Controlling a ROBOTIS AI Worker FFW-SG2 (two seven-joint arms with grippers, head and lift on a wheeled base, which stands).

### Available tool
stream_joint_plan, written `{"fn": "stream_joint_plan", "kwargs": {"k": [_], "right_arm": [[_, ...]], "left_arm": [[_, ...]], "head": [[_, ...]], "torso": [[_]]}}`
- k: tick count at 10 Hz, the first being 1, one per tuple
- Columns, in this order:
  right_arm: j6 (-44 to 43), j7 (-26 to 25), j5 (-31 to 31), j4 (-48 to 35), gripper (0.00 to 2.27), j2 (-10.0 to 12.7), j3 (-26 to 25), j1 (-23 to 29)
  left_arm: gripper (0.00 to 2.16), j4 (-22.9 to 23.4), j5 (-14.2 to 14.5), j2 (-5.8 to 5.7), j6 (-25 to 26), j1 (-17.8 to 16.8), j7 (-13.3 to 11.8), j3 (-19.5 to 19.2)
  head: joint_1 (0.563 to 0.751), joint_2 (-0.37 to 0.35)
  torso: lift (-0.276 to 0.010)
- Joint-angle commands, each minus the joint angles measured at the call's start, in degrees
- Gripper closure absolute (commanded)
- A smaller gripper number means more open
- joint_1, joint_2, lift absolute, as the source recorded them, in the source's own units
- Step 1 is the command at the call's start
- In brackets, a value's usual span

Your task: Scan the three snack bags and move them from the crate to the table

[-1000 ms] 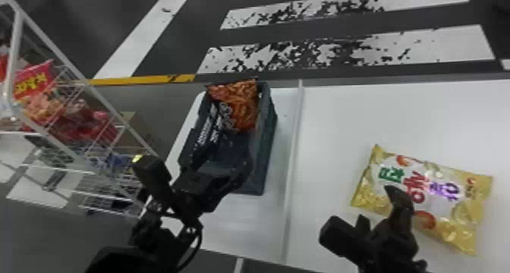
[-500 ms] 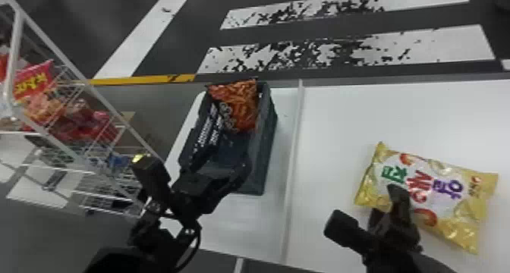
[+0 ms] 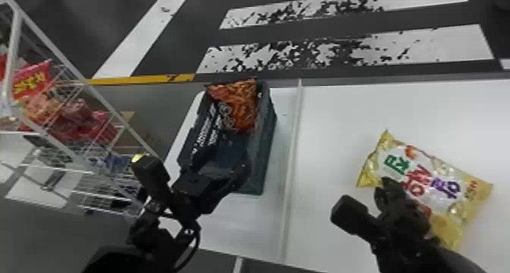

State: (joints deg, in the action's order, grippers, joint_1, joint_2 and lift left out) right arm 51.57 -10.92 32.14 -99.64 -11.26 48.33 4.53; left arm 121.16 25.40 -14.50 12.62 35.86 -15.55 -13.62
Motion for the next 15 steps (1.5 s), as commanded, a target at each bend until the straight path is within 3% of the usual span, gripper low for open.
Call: {"fn": "stream_joint_plan", "kwargs": {"k": [1,3,5,7,9,10,12,15], "right_arm": [[0.8,4.0,-3.8,-11.5,2.24,-0.6,-8.1,3.4],[2.7,10.3,-19.7,-24.7,2.25,-0.6,-22.8,6.7],[3.8,13.9,-41.5,-32.3,2.25,-0.2,-38.2,9.3],[3.8,16.1,-69.8,-31.0,2.25,1.9,-53.8,9.8],[8.3,16.9,-88.0,-21.0,2.25,2.6,-63.0,7.5],[9.9,16.9,-93.4,-15.0,2.25,2.5,-64.9,6.8],[10.6,17.3,-94.5,-5.7,2.25,2.5,-66.5,5.0],[16.8,19.1,-88.8,4.7,2.23,0.3,-69.0,-1.3]], "left_arm": [[0.03,0.0,0.0,0.00,0.0,0.0,0.0,0.2],[0.03,0.0,0.0,0.08,0.0,0.0,-0.3,0.4],[0.03,0.2,-0.1,0.08,0.0,0.0,-0.3,0.5],[0.03,0.5,-0.2,0.08,-0.2,0.1,-0.3,0.6],[0.03,1.1,-0.3,0.08,-0.2,0.1,-0.3,0.6],[0.03,1.6,-0.3,0.08,0.0,0.1,-0.3,0.9],[0.03,3.8,-0.5,0.26,1.6,0.1,0.5,1.8],[0.03,7.2,-1.5,0.52,4.4,0.0,3.1,4.3]], "head": [[0.695,0.342],[0.695,0.306],[0.695,0.245],[0.695,0.216],[0.695,0.189],[0.695,0.180],[0.695,0.145],[0.695,0.095]], "torso": [[-0.062],[-0.062],[-0.062],[-0.062],[-0.062],[-0.062],[-0.062],[-0.062]]}}
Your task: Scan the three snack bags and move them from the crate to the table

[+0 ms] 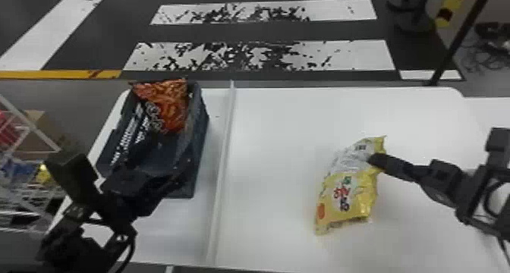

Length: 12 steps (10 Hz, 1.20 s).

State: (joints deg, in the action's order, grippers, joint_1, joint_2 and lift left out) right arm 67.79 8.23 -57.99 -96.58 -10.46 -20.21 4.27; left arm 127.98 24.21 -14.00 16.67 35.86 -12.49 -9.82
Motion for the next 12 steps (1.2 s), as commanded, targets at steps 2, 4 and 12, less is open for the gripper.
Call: {"fn": "stream_joint_plan", "kwargs": {"k": [2,4,12], "right_arm": [[2.3,3.3,10.4,4.6,0.28,-2.7,-1.5,-4.0],[0.4,10.2,20.9,2.5,0.00,-3.6,-1.5,-3.7],[-19.0,13.0,32.5,-32.4,1.35,4.5,10.7,20.5]], "left_arm": [[0.03,0.7,-1.4,0.02,0.5,0.2,0.6,1.6],[0.03,1.1,-2.1,0.02,0.5,0.4,1.1,2.3],[0.03,1.2,-4.2,-0.42,0.5,0.0,1.4,5.0]], "head": [[0.695,0.025],[0.695,-0.041],[0.695,-0.011]], "torso": [[-0.062],[-0.062],[-0.062]]}}
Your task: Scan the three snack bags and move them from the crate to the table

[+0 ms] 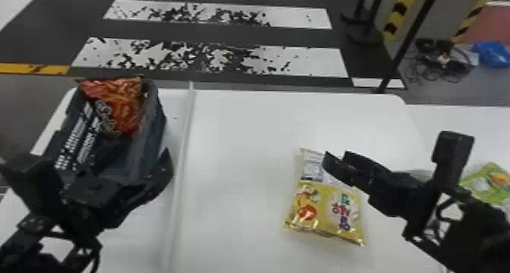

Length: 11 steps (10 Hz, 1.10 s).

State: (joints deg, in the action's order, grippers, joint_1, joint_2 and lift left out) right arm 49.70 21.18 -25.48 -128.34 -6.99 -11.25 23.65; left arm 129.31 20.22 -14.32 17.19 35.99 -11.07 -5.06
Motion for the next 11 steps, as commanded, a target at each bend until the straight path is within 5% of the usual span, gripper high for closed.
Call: {"fn": "stream_joint_plan", "kwargs": {"k": [1,2,4,7,11], "right_arm": [[-2.6,0.0,1.1,-0.4,1.97,3.1,4.0,2.3],[-5.8,-0.1,2.9,0.9,2.18,4.7,6.1,3.3],[-23.7,-2.4,6.8,8.7,2.23,5.4,10.5,5.3],[-55.4,-17.5,15.6,25.2,2.23,5.3,19.7,5.4],[-76.6,-33.5,20.8,42.5,2.23,5.1,28.6,1.5]], "left_arm": [[0.03,-0.2,-0.2,-0.09,-0.2,0.0,0.0,0.3],[0.03,-0.6,-0.2,-0.09,-0.2,0.0,-0.1,0.4],[0.03,-1.6,-0.2,0.00,-1.1,-0.3,0.0,0.9],[0.03,-2.1,-1.4,0.17,-1.2,-0.9,0.6,3.1],[0.03,-3.6,-2.7,0.35,-3.2,-1.2,1.1,4.4]], "head": [[0.695,0.034],[0.695,0.070],[0.695,0.109],[0.695,0.084],[0.695,0.074]], "torso": [[-0.062],[-0.062],[-0.062],[-0.062],[-0.062]]}}
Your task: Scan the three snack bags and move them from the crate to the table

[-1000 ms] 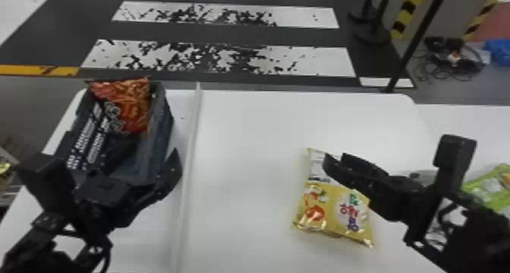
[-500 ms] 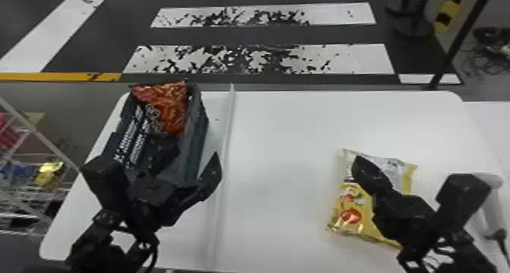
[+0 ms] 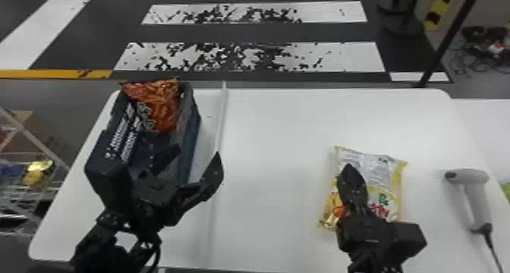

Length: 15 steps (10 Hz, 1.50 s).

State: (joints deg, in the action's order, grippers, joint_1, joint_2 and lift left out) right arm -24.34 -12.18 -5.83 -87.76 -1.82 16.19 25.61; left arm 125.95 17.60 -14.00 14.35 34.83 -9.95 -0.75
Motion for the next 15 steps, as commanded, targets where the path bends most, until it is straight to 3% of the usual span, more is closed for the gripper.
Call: {"fn": "stream_joint_plan", "kwargs": {"k": [1,4,7,12,15], "right_arm": [[-2.9,-1.7,1.4,4.3,2.23,0.0,1.5,-1.5],[-1.5,-2.1,-0.6,12.2,2.23,0.0,1.3,-5.4],[1.6,-1.4,-2.6,13.8,2.23,-0.8,-1.3,-6.4],[2.7,9.6,-6.8,7.0,2.23,-6.9,-5.4,-0.6],[3.4,13.3,-6.9,6.2,2.22,-8.6,-4.8,0.6]], "left_arm": [[0.03,-0.5,-0.1,0.02,-0.7,0.1,0.0,0.2],[0.03,-1.1,-0.7,0.02,-2.3,0.1,0.0,1.3],[0.03,-1.1,-1.3,0.02,-2.3,0.1,0.1,1.7],[0.03,-1.4,-1.4,0.02,-2.1,-0.9,0.1,1.8],[0.03,-1.2,-1.4,-0.24,-2.1,-1.0,0.1,1.8]], "head": [[0.695,0.080],[0.695,0.089],[0.695,0.064],[0.695,-0.020],[0.695,-0.012]], "torso": [[-0.062],[-0.062],[-0.062],[-0.062],[-0.062]]}}
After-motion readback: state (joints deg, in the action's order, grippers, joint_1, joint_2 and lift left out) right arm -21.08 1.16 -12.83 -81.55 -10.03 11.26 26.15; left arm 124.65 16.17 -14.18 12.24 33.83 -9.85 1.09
